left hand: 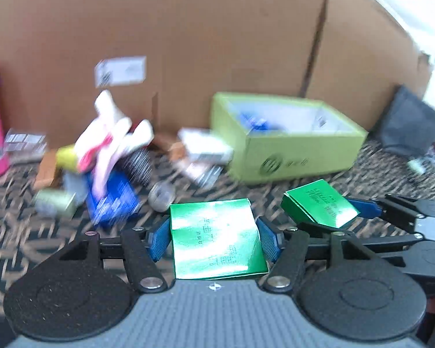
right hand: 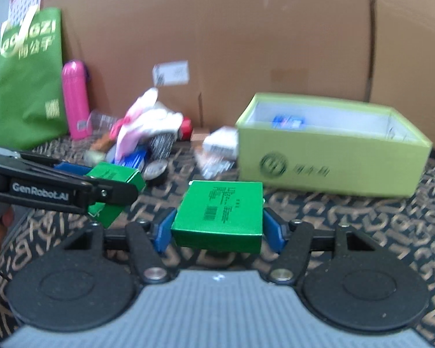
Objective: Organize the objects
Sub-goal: 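Lower both green boxes into the lime-green box and open both grippers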
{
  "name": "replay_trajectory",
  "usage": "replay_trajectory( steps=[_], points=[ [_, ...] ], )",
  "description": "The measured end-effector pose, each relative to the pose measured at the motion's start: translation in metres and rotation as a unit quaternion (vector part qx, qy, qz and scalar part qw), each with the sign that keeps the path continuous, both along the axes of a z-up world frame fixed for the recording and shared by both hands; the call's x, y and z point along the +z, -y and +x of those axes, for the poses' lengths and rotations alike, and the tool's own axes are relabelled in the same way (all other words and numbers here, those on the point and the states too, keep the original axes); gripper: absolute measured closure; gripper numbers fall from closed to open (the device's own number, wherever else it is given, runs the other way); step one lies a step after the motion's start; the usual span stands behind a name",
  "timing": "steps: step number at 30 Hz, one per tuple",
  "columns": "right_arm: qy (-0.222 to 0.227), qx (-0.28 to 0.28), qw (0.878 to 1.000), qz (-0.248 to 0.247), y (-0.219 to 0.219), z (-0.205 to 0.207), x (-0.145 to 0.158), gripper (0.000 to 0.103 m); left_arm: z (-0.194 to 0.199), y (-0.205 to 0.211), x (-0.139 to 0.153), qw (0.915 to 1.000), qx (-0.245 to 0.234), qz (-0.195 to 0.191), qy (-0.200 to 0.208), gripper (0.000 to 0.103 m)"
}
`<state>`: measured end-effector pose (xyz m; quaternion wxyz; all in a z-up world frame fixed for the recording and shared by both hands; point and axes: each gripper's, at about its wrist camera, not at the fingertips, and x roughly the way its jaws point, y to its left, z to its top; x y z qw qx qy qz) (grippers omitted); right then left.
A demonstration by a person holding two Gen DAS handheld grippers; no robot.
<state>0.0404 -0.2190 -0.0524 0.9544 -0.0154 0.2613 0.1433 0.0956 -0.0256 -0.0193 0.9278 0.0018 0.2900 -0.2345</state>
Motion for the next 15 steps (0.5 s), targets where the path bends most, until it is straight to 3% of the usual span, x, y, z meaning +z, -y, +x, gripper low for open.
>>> replay_trajectory(
  steps=[8, 15],
  points=[
    [0.086, -0.062, 0.994, -0.040, 0.046, 0.026, 0.056, 0.040, 0.040, 0.050, 0.054, 0.9968, -0.060, -0.033, 0.042, 0.037],
    [0.093, -0.101, 0.988, -0.077, 0.081, 0.079, 0.061, 0.040, 0.101, 0.103, 0.055, 0.9974, -0.059, -0.031, 0.026, 0.037]
  ],
)
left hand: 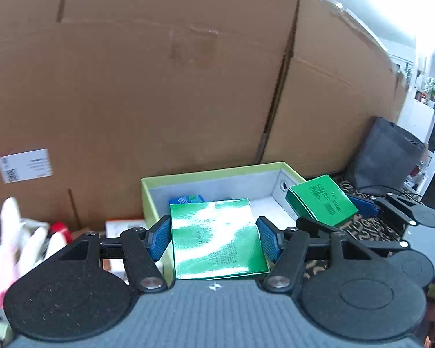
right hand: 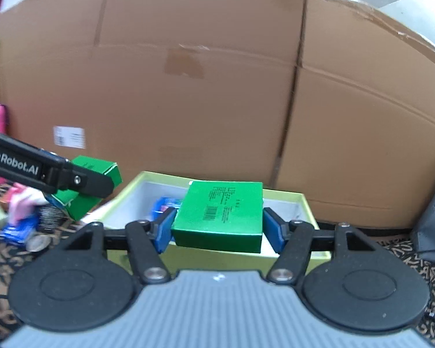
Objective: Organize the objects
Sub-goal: 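Lower both green boxes into the lime-green box and open both grippers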
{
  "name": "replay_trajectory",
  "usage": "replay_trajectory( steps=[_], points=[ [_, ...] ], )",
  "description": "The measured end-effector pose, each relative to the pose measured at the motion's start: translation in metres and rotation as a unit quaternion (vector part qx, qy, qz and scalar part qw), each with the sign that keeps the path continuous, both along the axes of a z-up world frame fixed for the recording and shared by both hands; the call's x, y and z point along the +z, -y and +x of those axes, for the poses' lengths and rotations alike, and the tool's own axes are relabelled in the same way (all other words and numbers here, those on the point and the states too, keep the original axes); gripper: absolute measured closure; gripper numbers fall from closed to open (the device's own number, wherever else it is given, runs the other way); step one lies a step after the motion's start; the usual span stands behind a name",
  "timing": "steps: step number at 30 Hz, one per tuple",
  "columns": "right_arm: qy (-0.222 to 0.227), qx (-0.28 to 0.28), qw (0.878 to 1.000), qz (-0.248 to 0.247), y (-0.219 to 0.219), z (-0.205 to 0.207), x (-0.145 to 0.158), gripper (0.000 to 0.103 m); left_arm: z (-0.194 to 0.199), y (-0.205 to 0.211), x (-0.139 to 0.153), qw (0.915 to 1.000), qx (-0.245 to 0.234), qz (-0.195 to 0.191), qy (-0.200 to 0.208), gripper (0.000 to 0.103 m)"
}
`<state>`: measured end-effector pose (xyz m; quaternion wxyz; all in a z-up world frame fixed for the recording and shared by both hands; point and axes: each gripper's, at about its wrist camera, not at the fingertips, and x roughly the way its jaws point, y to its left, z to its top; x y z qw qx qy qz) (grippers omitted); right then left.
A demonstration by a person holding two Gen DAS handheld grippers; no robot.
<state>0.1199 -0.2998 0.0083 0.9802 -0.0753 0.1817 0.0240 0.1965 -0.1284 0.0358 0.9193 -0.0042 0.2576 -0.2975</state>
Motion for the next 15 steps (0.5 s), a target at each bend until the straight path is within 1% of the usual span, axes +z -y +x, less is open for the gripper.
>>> replay_trajectory(
  steps=[3, 8, 12, 14, 15],
  points=[
    [-0.016, -0.012, 1.000, -0.005, 0.013, 0.029, -0.011, 0.040, 0.024, 0.020, -0.010, 0.9998, 0.005, 0.014, -0.012, 0.037],
    [-0.045, -0.024, 0.998, 0.026, 0.034, 0.068, -0.027, 0.040, 0.054, 0.043, -0.029, 0.9988, 0.012, 0.035, -0.031, 0.037],
    [-0.059, -0.028, 0.997, 0.037, 0.043, 0.088, -0.038, 0.040, 0.071, 0.053, -0.039, 0.9981, 0.017, 0.041, -0.042, 0.036],
    [-0.065, -0.031, 0.997, 0.037, 0.046, 0.095, -0.044, 0.040, 0.076, 0.053, -0.042, 0.9983, 0.021, 0.037, -0.041, 0.036],
    [-0.067, -0.031, 0.997, 0.036, 0.047, 0.098, -0.046, 0.039, 0.078, 0.053, -0.044, 0.9984, 0.026, 0.030, -0.039, 0.033]
  ],
)
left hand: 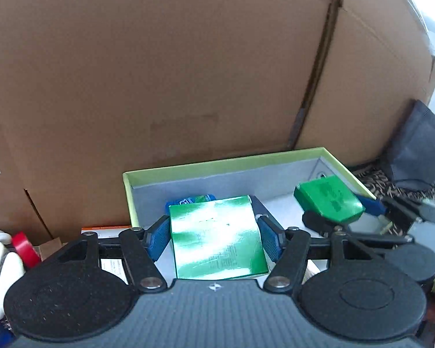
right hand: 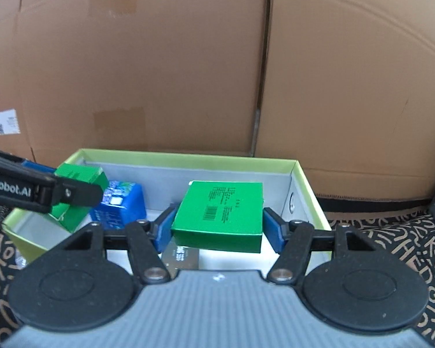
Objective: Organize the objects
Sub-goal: 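Lower both green boxes into the lime-green box and open both grippers, then withdraw both tools from the box back toward the cluttered items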
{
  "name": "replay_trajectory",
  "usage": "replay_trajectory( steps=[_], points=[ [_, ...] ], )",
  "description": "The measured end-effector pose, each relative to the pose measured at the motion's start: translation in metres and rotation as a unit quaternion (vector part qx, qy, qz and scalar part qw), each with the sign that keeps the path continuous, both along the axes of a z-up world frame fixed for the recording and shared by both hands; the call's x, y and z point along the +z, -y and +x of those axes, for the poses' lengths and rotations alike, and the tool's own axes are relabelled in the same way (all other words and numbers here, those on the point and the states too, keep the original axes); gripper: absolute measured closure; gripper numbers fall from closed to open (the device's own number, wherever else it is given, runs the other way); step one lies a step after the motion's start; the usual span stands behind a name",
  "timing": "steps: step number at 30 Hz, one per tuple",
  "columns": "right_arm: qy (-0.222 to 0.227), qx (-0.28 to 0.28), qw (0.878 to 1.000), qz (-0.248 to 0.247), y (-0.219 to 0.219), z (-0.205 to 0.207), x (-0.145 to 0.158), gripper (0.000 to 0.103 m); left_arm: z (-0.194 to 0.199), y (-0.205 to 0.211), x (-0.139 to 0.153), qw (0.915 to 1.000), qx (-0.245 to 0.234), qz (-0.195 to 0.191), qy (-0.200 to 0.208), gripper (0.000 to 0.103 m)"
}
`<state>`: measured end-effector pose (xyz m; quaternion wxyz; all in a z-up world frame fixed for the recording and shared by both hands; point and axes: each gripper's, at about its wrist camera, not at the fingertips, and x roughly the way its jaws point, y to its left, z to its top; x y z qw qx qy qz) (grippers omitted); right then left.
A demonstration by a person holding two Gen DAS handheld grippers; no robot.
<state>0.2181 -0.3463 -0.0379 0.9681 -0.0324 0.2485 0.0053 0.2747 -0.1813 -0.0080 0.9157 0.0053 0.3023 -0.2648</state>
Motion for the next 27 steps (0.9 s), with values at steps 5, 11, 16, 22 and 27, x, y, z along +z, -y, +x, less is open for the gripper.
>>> replay_trajectory(
  steps=[5, 11, 16, 22, 27],
  points=[
    [-0.015, 0.005, 1.000, -0.015, -0.001, 0.007, -0.012, 0.013, 0.000, -0.003, -0.002, 0.9999, 0.000, -0.013, -0.001, 0.010],
    [0.055, -0.011, 0.998, 0.007, 0.005, -0.049, 0.012, 0.000, -0.043, -0.026, 0.016, 0.9984, 0.016, -0.022, 0.050, 0.010],
    [0.083, 0.011, 0.994, 0.065, -0.003, -0.127, 0.020, 0.000, -0.099, -0.055, 0.030, 0.9973, 0.011, -0.050, 0.054, 0.008],
    [0.098, 0.003, 0.990, 0.098, -0.011, -0.213, 0.030, 0.000, -0.165, -0.071, 0.021, 0.9970, -0.030, -0.054, 0.047, 0.006],
    [0.108, -0.026, 0.992, 0.065, -0.012, -0.264, 0.046, 0.000, -0.201, -0.081, 0.006, 0.9975, -0.041, -0.042, 0.039, 0.006]
  ],
)
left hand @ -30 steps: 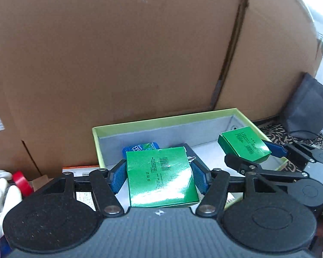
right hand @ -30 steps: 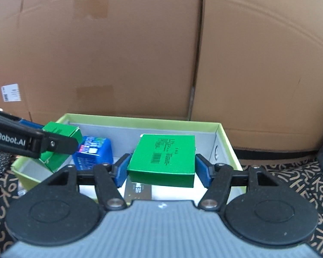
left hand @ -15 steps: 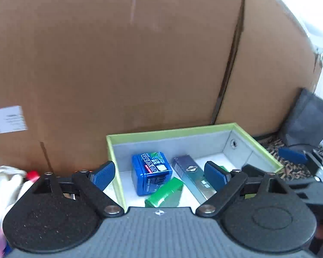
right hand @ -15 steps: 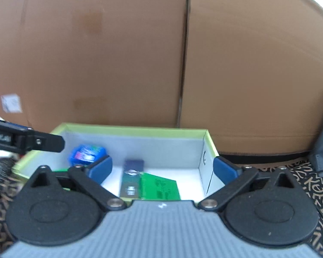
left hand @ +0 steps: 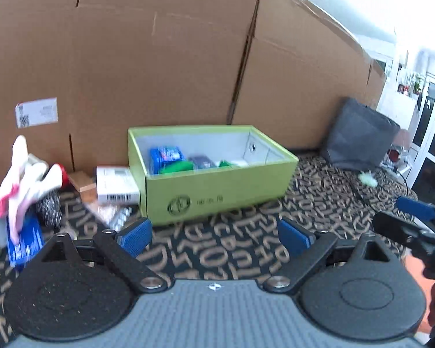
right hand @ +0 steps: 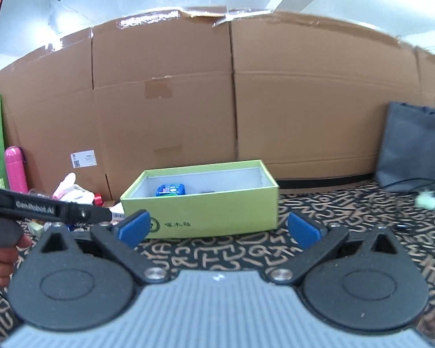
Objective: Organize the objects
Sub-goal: 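Withdraw both tools from the box back toward the cluttered items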
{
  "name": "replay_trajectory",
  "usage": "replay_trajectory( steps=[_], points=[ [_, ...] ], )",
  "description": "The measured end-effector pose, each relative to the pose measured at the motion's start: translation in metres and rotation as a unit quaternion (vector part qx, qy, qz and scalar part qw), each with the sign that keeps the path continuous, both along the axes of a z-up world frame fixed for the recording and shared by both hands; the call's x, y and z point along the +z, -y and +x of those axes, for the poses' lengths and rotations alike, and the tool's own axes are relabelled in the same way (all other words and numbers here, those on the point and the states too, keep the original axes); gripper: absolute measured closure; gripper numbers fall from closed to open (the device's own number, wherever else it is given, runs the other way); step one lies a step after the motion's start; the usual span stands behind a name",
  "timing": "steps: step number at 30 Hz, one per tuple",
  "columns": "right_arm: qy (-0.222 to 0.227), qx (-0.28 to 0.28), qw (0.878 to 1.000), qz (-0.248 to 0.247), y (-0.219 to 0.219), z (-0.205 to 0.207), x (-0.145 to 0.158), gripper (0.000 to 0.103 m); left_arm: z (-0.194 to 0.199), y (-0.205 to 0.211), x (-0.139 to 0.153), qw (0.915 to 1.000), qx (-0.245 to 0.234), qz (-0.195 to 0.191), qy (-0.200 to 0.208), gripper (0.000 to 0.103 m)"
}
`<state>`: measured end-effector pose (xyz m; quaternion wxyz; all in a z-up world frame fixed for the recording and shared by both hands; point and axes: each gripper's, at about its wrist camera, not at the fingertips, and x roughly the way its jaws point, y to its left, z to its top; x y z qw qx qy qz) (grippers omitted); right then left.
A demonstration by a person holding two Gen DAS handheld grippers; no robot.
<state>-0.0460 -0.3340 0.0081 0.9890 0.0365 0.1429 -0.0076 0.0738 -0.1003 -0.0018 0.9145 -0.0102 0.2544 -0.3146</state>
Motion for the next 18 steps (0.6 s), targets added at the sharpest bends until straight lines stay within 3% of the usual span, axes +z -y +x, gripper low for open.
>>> replay_trajectory(
  steps=[4, 9, 18],
  points=[
    [-0.006, 0.028, 1.000, -0.005, -0.012, -0.019, -0.004, 0.000, -0.017, -0.009, -0.008, 0.9996, 0.007, 0.026, 0.001, 0.006],
    [-0.019, 0.042, 0.999, -0.011, -0.031, -0.029, -0.010, 0.000, -0.027, -0.029, -0.017, 0.9956, 0.049, 0.077, 0.020, 0.006],
    [-0.029, 0.097, 0.995, -0.020, -0.075, -0.015, -0.012, 0.000, -0.022, -0.070, -0.035, 0.9901, 0.102, 0.094, -0.019, 0.006]
  ],
)
